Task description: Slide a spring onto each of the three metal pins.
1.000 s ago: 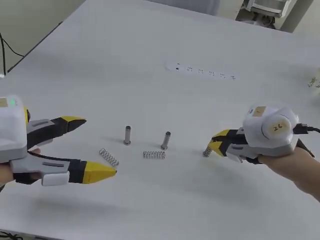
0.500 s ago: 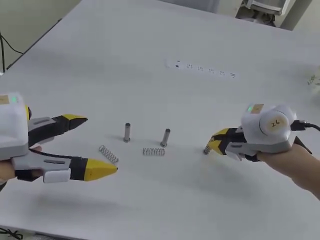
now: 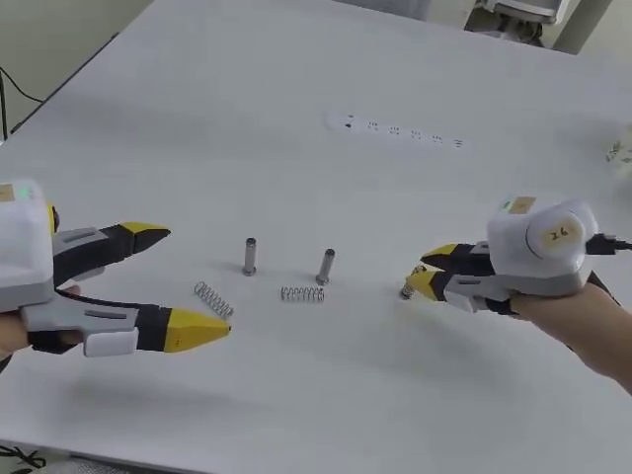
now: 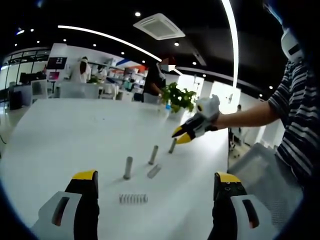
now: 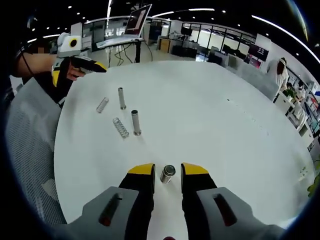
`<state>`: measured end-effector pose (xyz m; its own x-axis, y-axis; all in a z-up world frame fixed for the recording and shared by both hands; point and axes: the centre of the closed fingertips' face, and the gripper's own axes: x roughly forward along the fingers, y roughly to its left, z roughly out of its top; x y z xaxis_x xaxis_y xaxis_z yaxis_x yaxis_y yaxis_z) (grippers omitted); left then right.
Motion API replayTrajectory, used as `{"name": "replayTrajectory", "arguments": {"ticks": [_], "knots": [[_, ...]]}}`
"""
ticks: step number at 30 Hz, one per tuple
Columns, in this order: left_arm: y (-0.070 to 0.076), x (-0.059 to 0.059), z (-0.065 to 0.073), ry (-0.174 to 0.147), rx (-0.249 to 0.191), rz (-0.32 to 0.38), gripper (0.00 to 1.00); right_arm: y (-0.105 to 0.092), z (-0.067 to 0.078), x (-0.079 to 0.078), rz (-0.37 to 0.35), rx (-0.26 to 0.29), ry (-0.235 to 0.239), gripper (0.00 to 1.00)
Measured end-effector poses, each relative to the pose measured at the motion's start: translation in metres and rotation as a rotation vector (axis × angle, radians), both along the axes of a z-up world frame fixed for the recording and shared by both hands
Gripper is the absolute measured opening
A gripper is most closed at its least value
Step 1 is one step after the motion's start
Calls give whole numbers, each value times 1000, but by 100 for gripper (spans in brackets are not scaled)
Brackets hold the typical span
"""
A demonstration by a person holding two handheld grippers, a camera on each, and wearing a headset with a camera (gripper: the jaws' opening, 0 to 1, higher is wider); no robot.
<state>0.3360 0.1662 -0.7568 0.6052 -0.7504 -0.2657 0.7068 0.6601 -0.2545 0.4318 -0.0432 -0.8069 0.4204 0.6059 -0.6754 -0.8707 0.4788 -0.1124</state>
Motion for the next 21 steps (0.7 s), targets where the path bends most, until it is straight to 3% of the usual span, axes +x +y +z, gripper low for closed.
{"name": "replayTrajectory", "arguments": {"ticks": [12,21], "knots": [[-1,0,0,3,1,-4,93,-5,18,-2,-83,116,16,23],[0,-1,0,4,4,-6,93,-8,28,-16,-153,212,51,24]]}}
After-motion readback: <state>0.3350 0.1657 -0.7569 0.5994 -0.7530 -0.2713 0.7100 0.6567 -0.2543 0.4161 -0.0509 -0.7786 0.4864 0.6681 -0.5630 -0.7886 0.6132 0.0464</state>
